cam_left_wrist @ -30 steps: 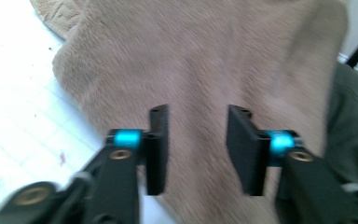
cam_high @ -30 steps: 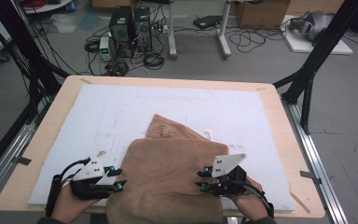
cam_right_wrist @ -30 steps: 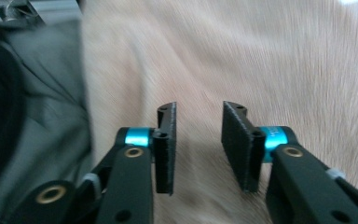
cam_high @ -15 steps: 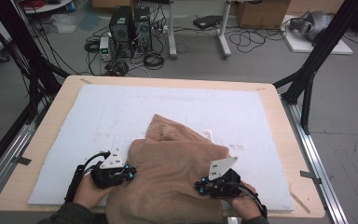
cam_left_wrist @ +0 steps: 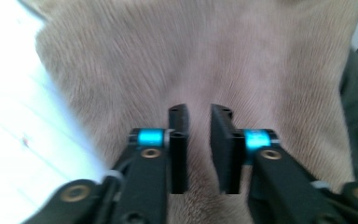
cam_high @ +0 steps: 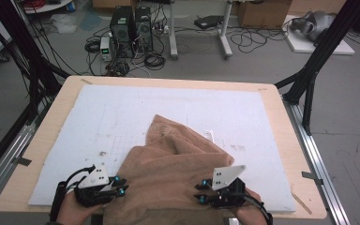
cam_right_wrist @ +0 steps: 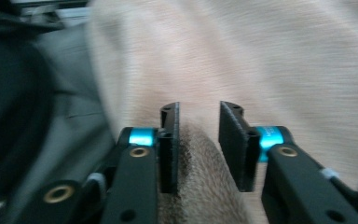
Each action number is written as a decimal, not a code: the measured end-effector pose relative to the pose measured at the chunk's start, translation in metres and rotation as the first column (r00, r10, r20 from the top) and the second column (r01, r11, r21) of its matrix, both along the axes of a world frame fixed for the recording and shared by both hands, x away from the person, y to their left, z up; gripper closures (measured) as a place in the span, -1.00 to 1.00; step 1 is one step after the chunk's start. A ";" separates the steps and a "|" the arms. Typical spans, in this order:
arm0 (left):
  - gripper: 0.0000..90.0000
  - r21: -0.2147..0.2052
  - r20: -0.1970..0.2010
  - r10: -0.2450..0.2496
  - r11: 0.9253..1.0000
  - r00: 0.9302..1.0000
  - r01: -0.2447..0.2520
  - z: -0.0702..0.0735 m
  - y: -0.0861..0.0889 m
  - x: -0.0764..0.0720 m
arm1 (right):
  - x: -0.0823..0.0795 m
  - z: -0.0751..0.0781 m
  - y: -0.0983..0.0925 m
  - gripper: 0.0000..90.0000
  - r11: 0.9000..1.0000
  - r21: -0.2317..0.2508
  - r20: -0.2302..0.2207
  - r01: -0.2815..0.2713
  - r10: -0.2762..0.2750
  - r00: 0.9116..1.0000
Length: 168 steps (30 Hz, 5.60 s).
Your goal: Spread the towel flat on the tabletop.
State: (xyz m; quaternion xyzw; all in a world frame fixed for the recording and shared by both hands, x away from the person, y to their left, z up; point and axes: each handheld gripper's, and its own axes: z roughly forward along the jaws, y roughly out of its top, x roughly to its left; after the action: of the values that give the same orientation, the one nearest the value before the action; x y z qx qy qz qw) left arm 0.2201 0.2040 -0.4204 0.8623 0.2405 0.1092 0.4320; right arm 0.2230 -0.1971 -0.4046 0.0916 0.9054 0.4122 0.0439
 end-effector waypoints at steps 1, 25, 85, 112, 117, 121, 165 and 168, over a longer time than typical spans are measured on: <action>0.50 -0.010 0.003 0.013 1.000 1.000 -0.013 0.003 -0.002 0.005 | 0.006 0.003 -0.002 0.48 1.000 -0.004 0.005 0.029 -0.029 1.000; 0.86 0.078 -0.031 0.020 0.997 0.999 -0.017 -0.017 -0.009 0.014 | 0.010 -0.025 0.003 0.89 0.997 -0.025 -0.128 -0.069 0.066 0.990; 0.59 -0.074 -0.077 0.147 0.986 0.986 -0.152 0.008 -0.037 0.145 | 0.129 -0.013 -0.060 0.34 0.914 -0.110 -0.023 0.391 -0.396 0.918; 0.88 -0.001 0.064 0.382 0.924 0.922 -0.383 0.026 -0.026 0.177 | 0.167 -0.003 -0.043 0.91 0.916 -0.130 0.021 0.380 -0.381 0.925; 0.83 -0.030 0.104 0.437 0.899 0.893 -0.437 0.041 -0.017 0.189 | 0.192 0.031 -0.031 0.85 0.886 -0.060 0.140 0.459 -0.448 0.883; 0.52 -0.014 0.055 0.438 0.899 0.897 -0.438 0.037 -0.010 0.190 | 0.206 0.035 -0.031 0.48 0.865 -0.053 0.114 0.498 -0.490 0.864; 0.36 0.069 -0.165 0.251 0.968 0.954 -0.243 -0.017 -0.021 0.172 | 0.171 -0.025 -0.032 0.32 0.914 -0.187 -0.075 0.359 -0.378 0.923; 0.68 0.090 -0.117 0.282 0.958 0.952 -0.272 -0.017 -0.021 0.173 | 0.174 -0.026 -0.028 0.69 0.920 -0.182 -0.053 0.346 -0.361 0.931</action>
State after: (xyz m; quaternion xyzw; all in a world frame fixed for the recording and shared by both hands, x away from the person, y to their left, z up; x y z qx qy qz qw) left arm 0.3927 0.1828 -0.4375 0.8404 0.3823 0.1217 0.3643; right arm 0.3968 -0.2251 -0.4309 0.2670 0.9067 0.3147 0.0864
